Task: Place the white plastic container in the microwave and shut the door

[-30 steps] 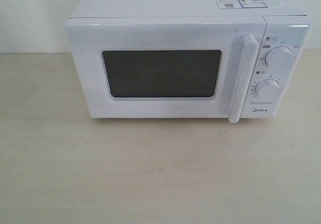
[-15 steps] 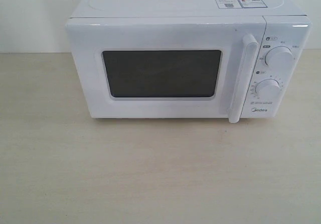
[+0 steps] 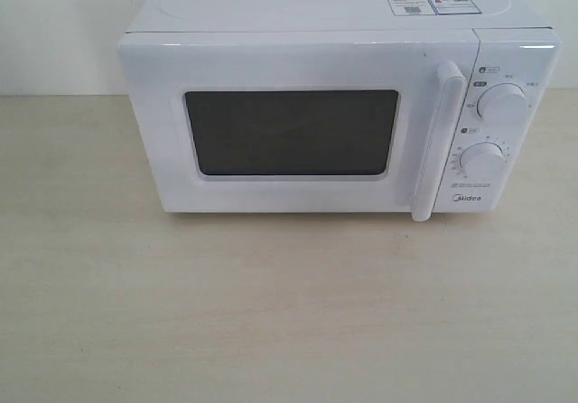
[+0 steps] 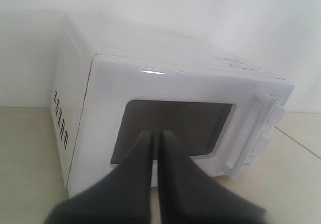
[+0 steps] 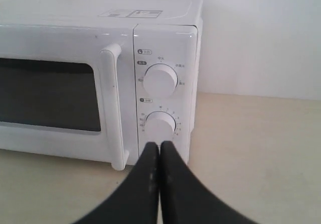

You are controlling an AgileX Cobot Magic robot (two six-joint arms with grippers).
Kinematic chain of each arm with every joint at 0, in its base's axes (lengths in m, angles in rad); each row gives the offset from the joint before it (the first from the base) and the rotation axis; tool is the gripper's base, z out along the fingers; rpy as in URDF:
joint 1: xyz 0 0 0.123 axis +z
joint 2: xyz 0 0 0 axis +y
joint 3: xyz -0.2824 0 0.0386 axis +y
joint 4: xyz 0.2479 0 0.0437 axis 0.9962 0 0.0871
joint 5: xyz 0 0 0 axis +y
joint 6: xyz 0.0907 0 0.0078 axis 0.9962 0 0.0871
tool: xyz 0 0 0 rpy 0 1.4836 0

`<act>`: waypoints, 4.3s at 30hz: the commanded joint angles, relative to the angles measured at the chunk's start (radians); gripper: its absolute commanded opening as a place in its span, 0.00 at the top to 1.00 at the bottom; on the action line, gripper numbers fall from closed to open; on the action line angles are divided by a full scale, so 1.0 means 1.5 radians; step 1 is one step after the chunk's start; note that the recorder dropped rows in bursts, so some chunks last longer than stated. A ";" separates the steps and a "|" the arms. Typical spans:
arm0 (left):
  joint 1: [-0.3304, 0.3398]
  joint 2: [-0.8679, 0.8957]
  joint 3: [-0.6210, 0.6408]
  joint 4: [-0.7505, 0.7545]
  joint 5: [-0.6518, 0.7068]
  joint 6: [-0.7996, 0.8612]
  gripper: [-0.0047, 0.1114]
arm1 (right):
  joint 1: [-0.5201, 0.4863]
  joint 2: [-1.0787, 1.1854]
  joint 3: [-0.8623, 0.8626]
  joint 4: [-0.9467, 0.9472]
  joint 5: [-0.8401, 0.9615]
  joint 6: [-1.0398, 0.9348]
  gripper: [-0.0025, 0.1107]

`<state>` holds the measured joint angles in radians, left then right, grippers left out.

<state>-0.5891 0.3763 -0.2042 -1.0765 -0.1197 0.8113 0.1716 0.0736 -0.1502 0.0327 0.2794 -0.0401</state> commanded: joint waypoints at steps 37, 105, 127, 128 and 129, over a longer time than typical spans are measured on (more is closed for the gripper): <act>-0.002 -0.003 0.003 -0.005 -0.008 0.002 0.92 | -0.064 -0.049 0.100 -0.048 0.040 0.040 0.98; 0.347 -0.101 0.051 -0.002 0.108 -0.072 0.92 | -0.108 -0.049 0.100 -0.045 0.034 0.027 0.98; 0.347 -0.251 0.123 0.730 0.231 -0.514 0.92 | -0.108 -0.049 0.100 -0.045 0.034 0.027 0.98; 0.347 -0.251 0.130 0.730 0.229 -0.531 0.92 | -0.108 -0.049 0.100 -0.045 0.034 0.027 0.98; 0.347 -0.251 0.136 0.730 0.222 -0.550 0.92 | -0.108 -0.049 0.100 -0.045 0.034 0.027 0.98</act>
<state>-0.0697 0.0026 -0.0273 0.0083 0.2277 0.0570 0.0126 0.0044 0.0002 -0.0306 0.3387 0.0000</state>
